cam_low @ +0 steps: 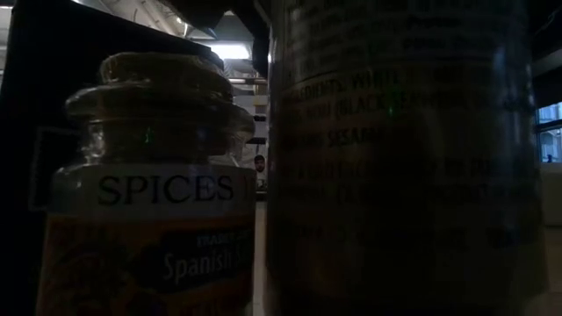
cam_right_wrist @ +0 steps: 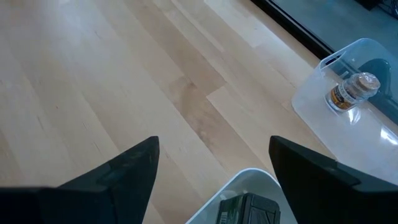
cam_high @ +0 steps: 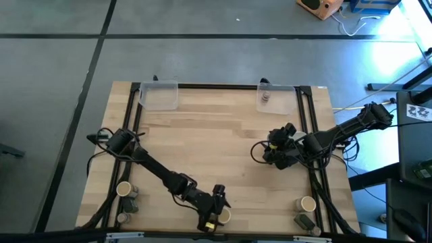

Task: Sort spices by type
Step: Put the middle cream brown seasoning bottle into the left transparent bin

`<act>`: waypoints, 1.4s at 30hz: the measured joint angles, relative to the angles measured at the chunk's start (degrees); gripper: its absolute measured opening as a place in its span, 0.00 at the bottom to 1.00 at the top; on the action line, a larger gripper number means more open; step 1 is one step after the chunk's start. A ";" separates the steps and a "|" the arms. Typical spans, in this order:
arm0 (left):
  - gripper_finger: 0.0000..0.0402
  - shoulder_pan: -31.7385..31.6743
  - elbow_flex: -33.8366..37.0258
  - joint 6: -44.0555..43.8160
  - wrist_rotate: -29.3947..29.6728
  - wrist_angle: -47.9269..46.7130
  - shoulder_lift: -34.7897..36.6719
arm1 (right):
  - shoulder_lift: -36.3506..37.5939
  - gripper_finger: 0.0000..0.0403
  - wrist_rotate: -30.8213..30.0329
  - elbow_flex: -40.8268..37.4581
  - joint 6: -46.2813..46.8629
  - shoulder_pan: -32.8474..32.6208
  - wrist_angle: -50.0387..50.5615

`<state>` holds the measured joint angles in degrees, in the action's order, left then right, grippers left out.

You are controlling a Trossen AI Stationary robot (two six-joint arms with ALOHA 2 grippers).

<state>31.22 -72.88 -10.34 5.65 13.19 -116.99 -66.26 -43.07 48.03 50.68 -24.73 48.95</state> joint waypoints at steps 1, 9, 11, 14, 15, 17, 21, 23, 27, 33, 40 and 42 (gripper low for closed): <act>0.78 0.00 0.00 -0.08 0.24 -0.31 0.00 | 0.00 0.75 0.00 0.00 -0.01 0.00 0.00; 0.65 -0.55 0.01 -0.43 1.46 -1.65 1.33 | 0.00 0.75 -1.00 0.01 -0.16 0.00 0.03; 0.65 -0.93 0.02 -0.42 2.11 -1.50 2.89 | 0.00 0.75 -1.02 0.00 -0.18 0.00 0.11; 0.66 -1.91 0.01 0.09 3.17 -1.29 6.38 | 0.00 0.75 -1.05 0.00 -0.18 0.00 0.68; 0.67 -2.30 -0.02 0.15 3.57 -1.77 7.73 | 0.00 0.75 -1.10 0.00 -0.18 0.00 0.74; 0.68 -3.18 -0.02 0.42 4.91 -4.19 10.51 | 0.00 0.75 -1.59 0.00 -0.20 0.00 0.76; 0.68 -4.93 -0.02 2.47 11.21 -9.46 16.65 | -0.01 0.75 -3.81 0.00 -0.23 0.00 0.73; 0.66 -5.79 -0.04 3.33 16.40 -12.92 19.83 | -0.02 0.75 -4.37 0.00 -0.23 0.00 0.72; 0.66 -7.73 -0.07 4.76 25.77 -22.33 25.92 | -0.01 0.75 -5.24 0.00 -0.23 0.00 0.68; 0.66 -11.82 -0.07 4.52 35.67 -36.37 35.63 | 0.00 0.75 -5.78 0.00 -0.23 0.00 0.63; 0.66 -21.20 3.81 4.08 38.04 -44.27 46.17 | -0.23 0.75 -9.20 0.00 -0.23 0.00 0.55; 0.67 -24.71 6.34 4.39 38.05 -44.29 49.20 | -0.73 0.75 -10.66 0.00 -0.23 0.00 0.46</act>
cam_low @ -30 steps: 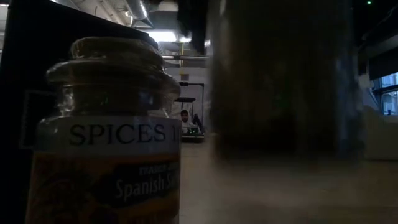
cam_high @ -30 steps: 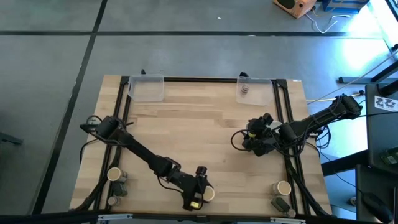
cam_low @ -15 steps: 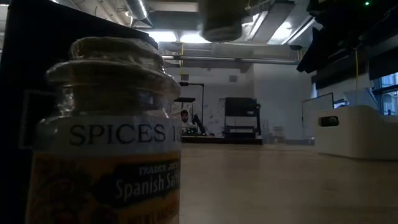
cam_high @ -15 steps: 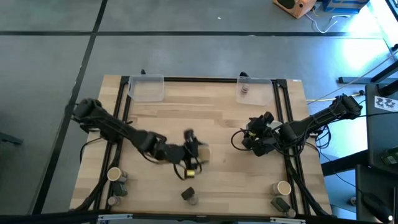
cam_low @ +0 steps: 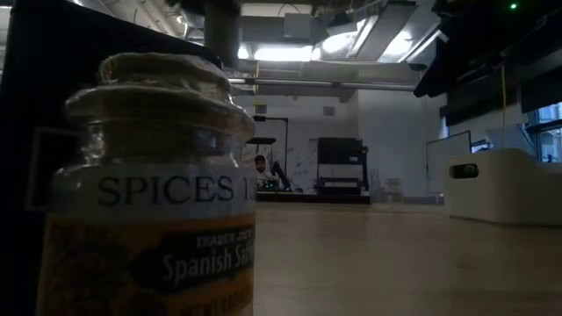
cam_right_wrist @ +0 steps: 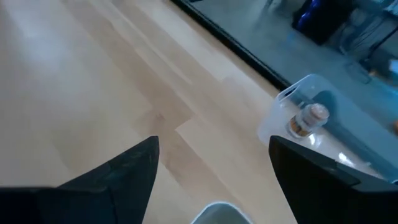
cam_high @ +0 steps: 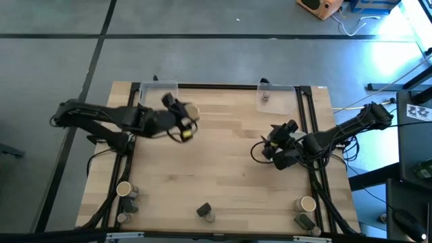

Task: Sort spices by type
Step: Put the middle cream brown seasoning bottle into the left transparent bin

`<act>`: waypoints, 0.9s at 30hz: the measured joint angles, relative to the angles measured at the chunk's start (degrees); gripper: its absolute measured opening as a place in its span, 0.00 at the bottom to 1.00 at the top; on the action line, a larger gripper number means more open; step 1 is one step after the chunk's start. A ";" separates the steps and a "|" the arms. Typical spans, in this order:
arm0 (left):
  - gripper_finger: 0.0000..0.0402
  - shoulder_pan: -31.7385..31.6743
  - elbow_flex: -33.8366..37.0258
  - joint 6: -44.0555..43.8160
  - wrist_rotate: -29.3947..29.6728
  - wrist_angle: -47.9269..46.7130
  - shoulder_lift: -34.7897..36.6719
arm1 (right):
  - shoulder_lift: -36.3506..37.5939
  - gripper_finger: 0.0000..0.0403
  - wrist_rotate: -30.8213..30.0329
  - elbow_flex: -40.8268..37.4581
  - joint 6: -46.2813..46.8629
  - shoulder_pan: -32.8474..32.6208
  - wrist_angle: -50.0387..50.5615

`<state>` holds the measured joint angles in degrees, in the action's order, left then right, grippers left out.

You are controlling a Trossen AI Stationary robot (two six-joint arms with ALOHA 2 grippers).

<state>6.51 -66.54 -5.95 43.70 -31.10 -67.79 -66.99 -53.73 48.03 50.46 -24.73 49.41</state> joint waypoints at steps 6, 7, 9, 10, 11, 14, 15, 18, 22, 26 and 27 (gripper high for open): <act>0.67 -11.94 7.56 -0.26 0.36 0.73 6.98 | -3.40 0.75 -4.35 -0.01 0.01 0.00 -0.22; 0.67 -13.97 8.68 -0.72 0.39 0.76 7.48 | -4.16 0.75 -5.24 -0.02 0.00 0.00 -0.27; 0.67 -17.73 10.83 -1.04 0.42 0.83 7.96 | -5.57 0.75 -7.30 -0.03 0.00 0.00 -0.35; 0.67 -19.54 11.87 -1.12 0.44 1.29 7.93 | -6.20 0.75 -8.41 -0.04 0.00 0.00 -0.40; 0.67 -21.19 12.85 -1.08 0.44 1.55 7.87 | -6.76 0.75 -9.84 -0.04 0.02 0.00 -0.59; 0.67 -25.68 15.51 0.27 0.46 3.78 6.70 | -7.85 0.75 -13.39 -0.04 0.02 0.00 -1.21; 0.67 -27.04 16.47 0.55 0.47 5.03 6.27 | -7.93 0.75 -14.42 -0.04 0.02 0.00 -1.53; 0.67 -31.14 18.41 1.75 0.41 7.40 5.32 | -7.91 0.75 -17.08 -0.04 0.25 0.00 -1.83; 0.67 -36.31 21.04 1.94 0.37 12.98 4.95 | -7.91 0.75 -18.52 -0.04 1.78 0.28 -1.84; 0.67 -41.49 23.48 1.43 -2.35 17.52 4.06 | -7.91 0.75 -18.31 -0.04 4.14 2.25 -1.81; 0.67 -42.74 23.85 1.46 -2.71 17.96 3.72 | -7.91 0.75 -18.26 -0.04 4.64 2.91 -1.79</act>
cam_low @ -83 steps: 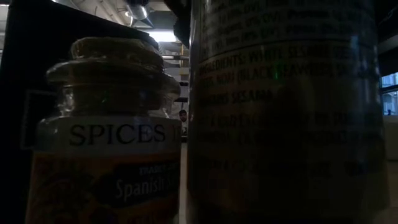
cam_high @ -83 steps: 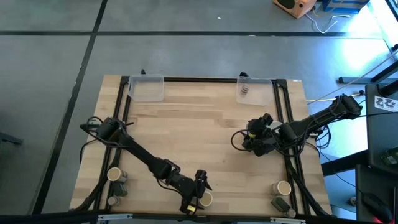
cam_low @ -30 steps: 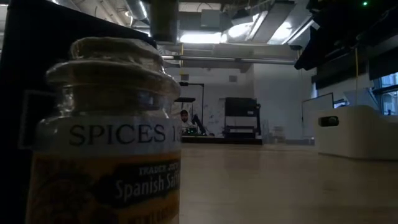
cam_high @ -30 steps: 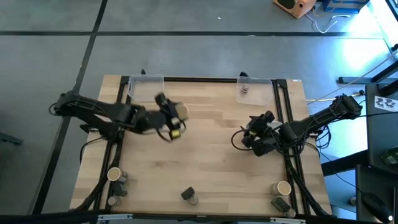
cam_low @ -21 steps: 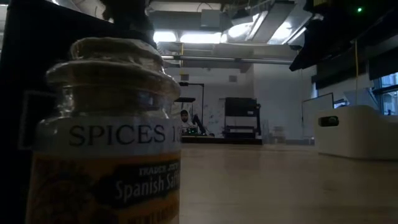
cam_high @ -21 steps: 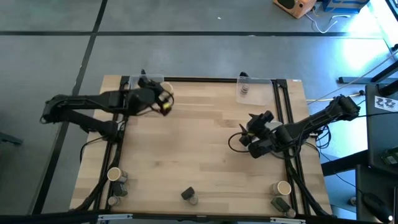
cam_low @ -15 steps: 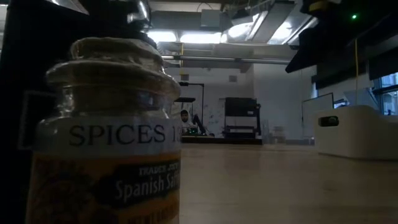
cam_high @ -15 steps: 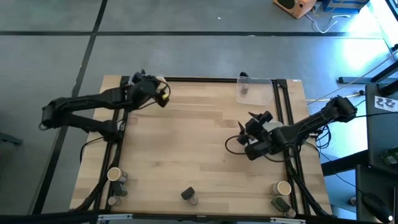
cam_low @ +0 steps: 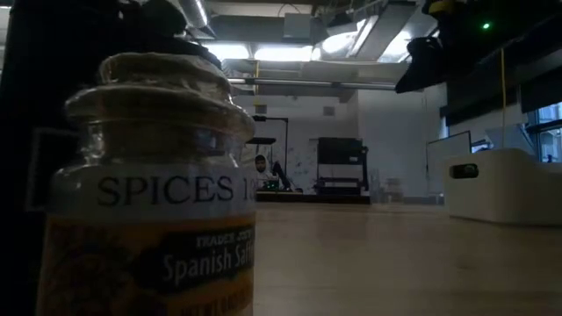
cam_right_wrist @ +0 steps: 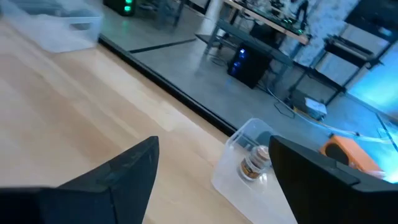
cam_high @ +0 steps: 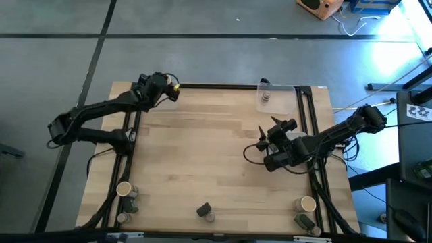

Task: Sort spices by type
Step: Put the middle cream brown seasoning bottle into the left transparent bin

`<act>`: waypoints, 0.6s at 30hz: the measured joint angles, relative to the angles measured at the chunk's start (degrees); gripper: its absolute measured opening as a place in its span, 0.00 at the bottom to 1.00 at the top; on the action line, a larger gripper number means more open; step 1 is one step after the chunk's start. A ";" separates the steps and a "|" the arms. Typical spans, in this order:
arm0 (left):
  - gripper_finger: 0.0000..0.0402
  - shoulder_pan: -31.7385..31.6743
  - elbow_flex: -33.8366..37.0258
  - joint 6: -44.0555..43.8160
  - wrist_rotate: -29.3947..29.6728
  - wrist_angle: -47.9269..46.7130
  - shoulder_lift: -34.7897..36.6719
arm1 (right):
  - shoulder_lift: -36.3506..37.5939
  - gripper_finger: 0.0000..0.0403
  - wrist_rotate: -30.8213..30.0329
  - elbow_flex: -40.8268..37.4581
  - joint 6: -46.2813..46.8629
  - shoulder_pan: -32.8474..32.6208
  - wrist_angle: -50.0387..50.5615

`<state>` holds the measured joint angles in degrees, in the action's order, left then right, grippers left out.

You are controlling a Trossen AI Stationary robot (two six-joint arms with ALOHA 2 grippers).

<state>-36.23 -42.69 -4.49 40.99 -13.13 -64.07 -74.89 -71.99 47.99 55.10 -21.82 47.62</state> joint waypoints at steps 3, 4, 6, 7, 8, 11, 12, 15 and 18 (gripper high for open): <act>0.67 -3.20 0.28 0.06 -0.19 0.26 -1.50 | 0.00 0.75 0.55 0.00 0.23 2.20 -0.02; 0.67 -4.20 0.28 0.00 -0.29 0.32 -1.98 | 0.00 0.75 0.85 0.00 0.23 2.85 0.00; 0.67 -5.80 0.28 -0.83 -0.28 0.68 -3.12 | 0.00 0.75 1.16 0.00 0.24 4.06 -0.03; 0.67 -6.47 0.28 -1.23 -0.31 0.62 -3.75 | 0.00 0.75 1.16 0.00 0.25 4.55 -0.04; 0.67 -7.02 0.28 -1.80 -0.31 0.26 -4.50 | 0.00 0.75 1.16 0.00 0.25 5.04 -0.04; 0.67 -7.92 0.28 -2.96 -0.35 0.19 -6.91 | 0.00 0.75 1.25 0.00 0.25 6.30 -0.05; 0.67 -8.12 0.28 -3.13 -0.37 0.32 -7.79 | 0.00 0.75 1.25 0.00 0.25 6.59 -0.04; 0.67 -8.58 0.28 -4.18 -0.44 0.67 -10.57 | 0.00 0.75 0.81 0.00 0.25 6.64 -0.05; 0.67 -9.59 0.28 -4.07 -0.45 0.64 -13.05 | 0.00 0.75 0.44 0.00 0.25 6.58 -0.05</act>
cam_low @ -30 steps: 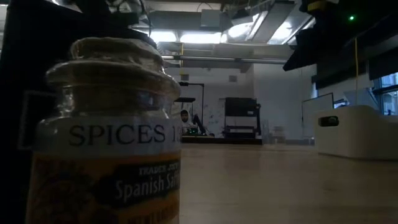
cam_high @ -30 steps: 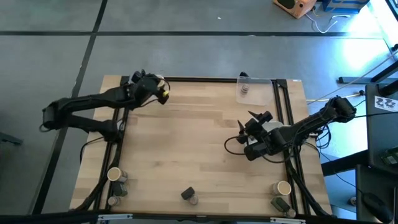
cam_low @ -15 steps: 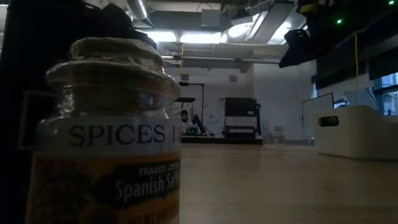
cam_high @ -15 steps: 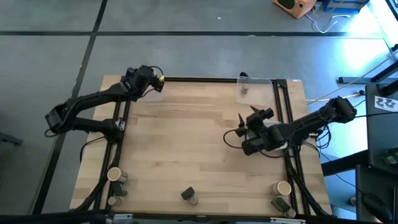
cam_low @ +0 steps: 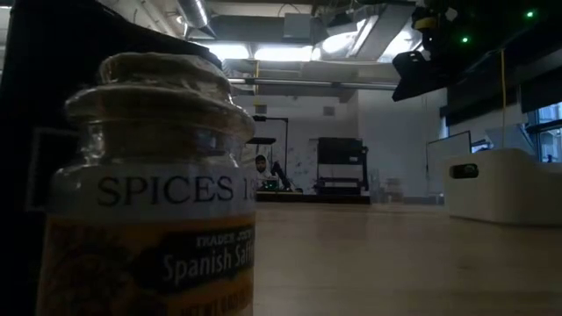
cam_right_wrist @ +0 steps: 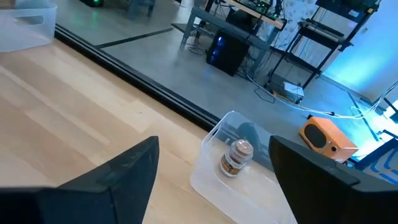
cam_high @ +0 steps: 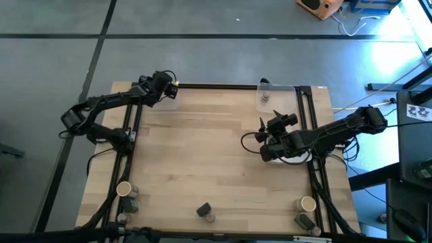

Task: Sort spices by type
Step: Put the middle cream brown seasoning bottle into the left transparent bin

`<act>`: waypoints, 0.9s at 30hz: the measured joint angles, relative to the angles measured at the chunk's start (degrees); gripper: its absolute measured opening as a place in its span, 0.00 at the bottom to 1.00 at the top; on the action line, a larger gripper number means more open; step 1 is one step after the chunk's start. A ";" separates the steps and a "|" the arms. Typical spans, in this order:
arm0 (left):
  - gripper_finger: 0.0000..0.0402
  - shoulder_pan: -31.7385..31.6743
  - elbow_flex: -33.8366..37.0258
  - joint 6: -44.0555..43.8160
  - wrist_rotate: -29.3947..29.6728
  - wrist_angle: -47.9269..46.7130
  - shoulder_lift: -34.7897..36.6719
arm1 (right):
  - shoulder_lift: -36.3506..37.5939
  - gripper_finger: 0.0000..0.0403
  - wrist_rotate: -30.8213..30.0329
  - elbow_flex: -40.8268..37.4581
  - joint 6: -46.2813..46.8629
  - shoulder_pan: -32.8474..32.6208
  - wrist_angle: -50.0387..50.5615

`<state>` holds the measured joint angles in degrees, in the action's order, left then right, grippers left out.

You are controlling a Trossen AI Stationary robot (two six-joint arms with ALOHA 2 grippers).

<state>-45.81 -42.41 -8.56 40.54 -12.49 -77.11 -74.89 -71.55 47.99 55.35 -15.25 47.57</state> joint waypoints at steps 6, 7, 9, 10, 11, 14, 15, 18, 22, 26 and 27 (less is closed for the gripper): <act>0.68 -2.46 0.00 -1.55 0.25 -0.01 -3.27 | 0.00 0.75 0.08 0.00 -0.04 -0.02 0.01; 0.68 -2.69 0.00 -1.81 0.29 0.07 -3.51 | 0.00 0.75 0.06 0.00 -0.04 -0.02 0.02; 0.68 -3.05 0.00 -2.06 0.28 0.06 -3.82 | 0.00 0.75 0.07 0.00 -0.06 -0.04 0.02; 0.68 -3.07 0.00 -2.08 0.30 0.02 -3.93 | 0.00 0.75 0.11 0.00 -0.07 -0.04 0.02; 0.68 -3.13 0.00 -2.06 0.30 -0.06 -3.99 | 0.00 0.75 0.15 0.00 -0.07 -0.04 0.02; 0.68 -3.38 0.00 -2.67 0.30 -0.04 -4.01 | 0.00 0.75 0.15 0.00 -0.07 -0.04 0.02; 0.68 -3.41 0.00 -3.04 0.30 -0.09 -3.99 | 0.00 0.75 0.17 0.00 -0.08 -0.04 0.02; 0.68 -3.64 0.00 -3.69 0.32 -0.12 -4.01 | 0.00 0.75 0.17 0.00 -0.09 -0.04 0.04; 0.68 -3.64 0.00 -4.76 0.32 -0.13 -4.01 | 0.00 0.75 0.25 0.00 -0.09 -0.04 0.02; 0.68 -3.64 0.00 -4.76 0.32 -0.18 -4.01 | 0.00 0.75 1.29 0.00 -0.11 -0.04 0.05; 0.68 -3.64 0.00 -4.75 0.32 -0.22 -4.01 | 0.00 0.75 1.55 0.00 -0.11 -0.04 0.05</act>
<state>-49.45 -42.41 -13.31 40.86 -12.71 -81.12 -74.89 -69.99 47.99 55.24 -15.29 47.62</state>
